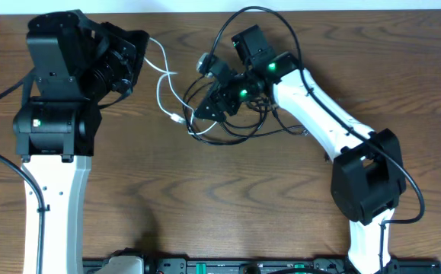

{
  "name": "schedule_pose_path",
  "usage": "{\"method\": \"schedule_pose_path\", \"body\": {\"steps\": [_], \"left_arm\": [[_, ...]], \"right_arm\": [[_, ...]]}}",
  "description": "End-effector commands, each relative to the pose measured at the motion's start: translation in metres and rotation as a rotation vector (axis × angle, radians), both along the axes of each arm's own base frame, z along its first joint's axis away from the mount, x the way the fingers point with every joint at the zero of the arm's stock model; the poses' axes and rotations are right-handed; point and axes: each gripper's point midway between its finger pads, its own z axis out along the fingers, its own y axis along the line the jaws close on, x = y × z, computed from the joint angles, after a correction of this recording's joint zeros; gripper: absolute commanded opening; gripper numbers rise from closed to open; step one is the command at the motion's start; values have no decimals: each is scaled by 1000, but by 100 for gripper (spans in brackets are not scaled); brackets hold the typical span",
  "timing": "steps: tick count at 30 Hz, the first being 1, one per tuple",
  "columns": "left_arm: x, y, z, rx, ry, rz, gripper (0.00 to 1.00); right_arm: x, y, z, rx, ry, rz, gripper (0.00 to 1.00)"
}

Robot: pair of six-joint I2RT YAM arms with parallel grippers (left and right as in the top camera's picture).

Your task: Untangle cables

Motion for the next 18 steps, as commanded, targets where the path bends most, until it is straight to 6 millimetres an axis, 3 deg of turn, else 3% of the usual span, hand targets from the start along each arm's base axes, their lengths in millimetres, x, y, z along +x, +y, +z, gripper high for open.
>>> {"method": "schedule_pose_path", "body": {"steps": [1,8,12,18], "left_arm": [[-6,-6,13,-38,-25,-31,7],[-8,-12,14,-60,-22,-65,7],[-9,-14,15,-69,-19,-73,7],[-9,-14,15,-68,-19,-70,7]], "right_arm": [[-10,20,-11,16,-33,76,76],[-1,42,-23,13,-64,34,72],[7,46,-23,14,-73,-11,53],[13,39,-28,-17,-73,-46,53]]}}
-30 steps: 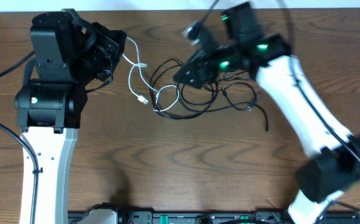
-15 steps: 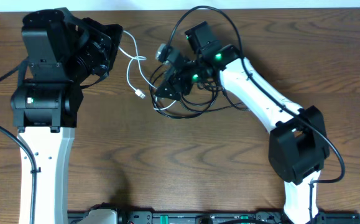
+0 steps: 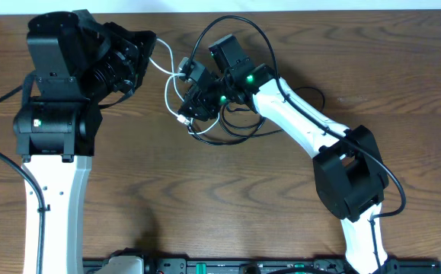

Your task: Untangle cables

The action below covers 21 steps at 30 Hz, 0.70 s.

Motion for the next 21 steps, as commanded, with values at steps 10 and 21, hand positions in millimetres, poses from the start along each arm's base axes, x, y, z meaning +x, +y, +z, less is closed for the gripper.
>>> {"method": "schedule_pose_path", "body": {"steps": [10,21], "left_arm": [[-4,0,12,-10,-28,-6,7],[-4,-1,12,-10,-28,-7,7]], "right_arm": [[7,-9,-7,-34,24,-48,50],[5,-6,-6,-29,19,-42,6]]}}
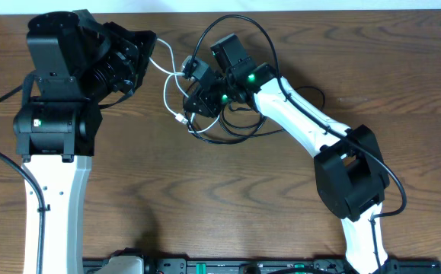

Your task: Untangle cables

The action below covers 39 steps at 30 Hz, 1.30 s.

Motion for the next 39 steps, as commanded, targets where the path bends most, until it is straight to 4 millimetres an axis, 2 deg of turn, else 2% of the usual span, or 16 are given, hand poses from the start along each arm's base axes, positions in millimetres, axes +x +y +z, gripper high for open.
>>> {"method": "schedule_pose_path", "body": {"steps": [1,7,11,15,17,18,22,25,26,28,32,34,36,39], "left_arm": [[-4,-1,12,-10,-28,-7,7],[-4,0,10,15,-36,-16,6],[-4,6,4,77,-32,-4,7],[-7,33,-22,212,53,109,8],[-11,49,-34,305,97,157,14],[-17,63,-46,366,150,206,14],[-24,76,-62,441,224,236,15],[-25,78,-71,484,253,216,17],[-26,78,-74,488,268,216,23],[-28,79,-81,494,299,210,26],[-32,78,-96,502,365,189,27],[-36,76,-104,512,399,166,27],[-38,61,-109,522,395,50,27],[-41,27,-107,524,304,-213,27]], "right_arm": [[-3,3,-1,10,14,11,1],[-3,3,0,15,54,-23,1],[0,0,9,30,95,-76,1],[5,-14,36,57,119,-143,1],[6,-24,54,67,106,-158,1],[4,-35,71,75,103,-179,1],[-1,-55,104,96,113,-229,1],[-7,-72,124,106,147,-280,1],[-10,-75,128,109,158,-286,1],[-21,-82,138,126,203,-280,1],[-34,-91,158,186,261,-243,1],[-33,-98,166,216,284,-261,1],[-27,-104,171,237,299,-294,1],[-20,-107,184,300,321,-304,1]]}}
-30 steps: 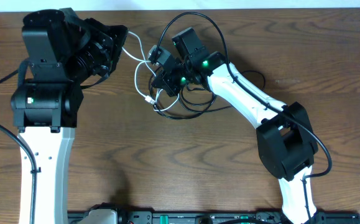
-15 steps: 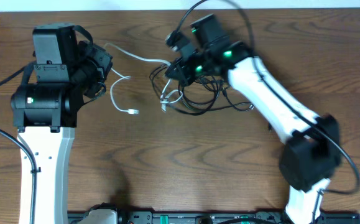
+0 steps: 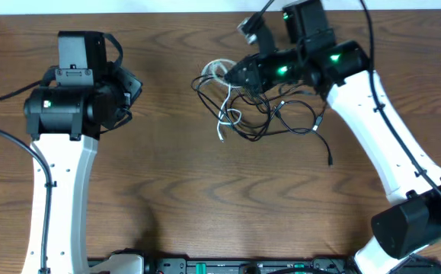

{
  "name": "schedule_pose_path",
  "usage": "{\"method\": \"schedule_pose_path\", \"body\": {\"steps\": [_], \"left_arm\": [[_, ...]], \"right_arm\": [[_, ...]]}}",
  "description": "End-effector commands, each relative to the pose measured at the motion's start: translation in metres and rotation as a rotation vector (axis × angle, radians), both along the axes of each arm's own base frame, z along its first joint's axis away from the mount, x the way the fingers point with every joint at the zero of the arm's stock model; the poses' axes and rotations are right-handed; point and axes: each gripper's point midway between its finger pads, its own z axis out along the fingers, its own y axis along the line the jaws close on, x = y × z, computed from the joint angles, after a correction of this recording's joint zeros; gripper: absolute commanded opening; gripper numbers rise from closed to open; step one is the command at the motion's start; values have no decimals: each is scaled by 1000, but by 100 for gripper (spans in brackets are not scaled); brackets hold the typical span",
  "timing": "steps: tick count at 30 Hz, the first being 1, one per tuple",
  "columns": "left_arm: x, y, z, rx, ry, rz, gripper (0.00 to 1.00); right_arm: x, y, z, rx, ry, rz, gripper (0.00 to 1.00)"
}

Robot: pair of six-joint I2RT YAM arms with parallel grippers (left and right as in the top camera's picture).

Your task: Untangle cables

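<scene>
A tangle of thin black cable [image 3: 277,118] lies mid-table, one loose end trailing to the lower right [image 3: 329,158]. A white cable [image 3: 222,114] is knotted into its left side, with small loops at the top and a plug end hanging low. My right gripper [image 3: 238,76] reaches in from the right at the tangle's upper left and looks shut on strands there; the exact strand is hidden. My left gripper [image 3: 129,95] is drawn back at the left, well apart from the cables, holding nothing.
The wooden table's [image 3: 205,198] far edge runs along the top of the view, close behind the right wrist. The right arm's own black lead arcs above its wrist. Both arm bases stand at the near edge.
The white cable no longer runs to my left gripper, which has pulled back to the left. My right gripper has moved right and toward the far edge, and the tangle has shifted right with it.
My left gripper held one end of the white cable at the upper left while the right gripper worked in the tangle. The right gripper then moved left into the white strands and stayed. Now the white cable is free of the left gripper and the tangle sits farther right.
</scene>
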Motion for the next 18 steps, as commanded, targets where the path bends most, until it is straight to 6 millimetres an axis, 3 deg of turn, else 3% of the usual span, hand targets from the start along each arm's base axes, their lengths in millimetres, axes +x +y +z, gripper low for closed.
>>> {"method": "schedule_pose_path", "body": {"steps": [1,5,13,17,18], "left_arm": [[-5,-46,8,-39,-49,-390,27],[-18,-80,16,-83,-118,-675,27],[-26,-94,9,-80,-91,-729,28],[-28,-91,3,-59,-66,-719,29],[-29,-92,0,-62,-59,-722,34]], "right_arm": [[-5,-3,36,132,37,6,1],[4,-5,63,257,44,16,1],[21,-26,128,476,4,47,1],[28,-38,129,479,-11,27,1],[30,-41,125,468,-2,12,1]]}}
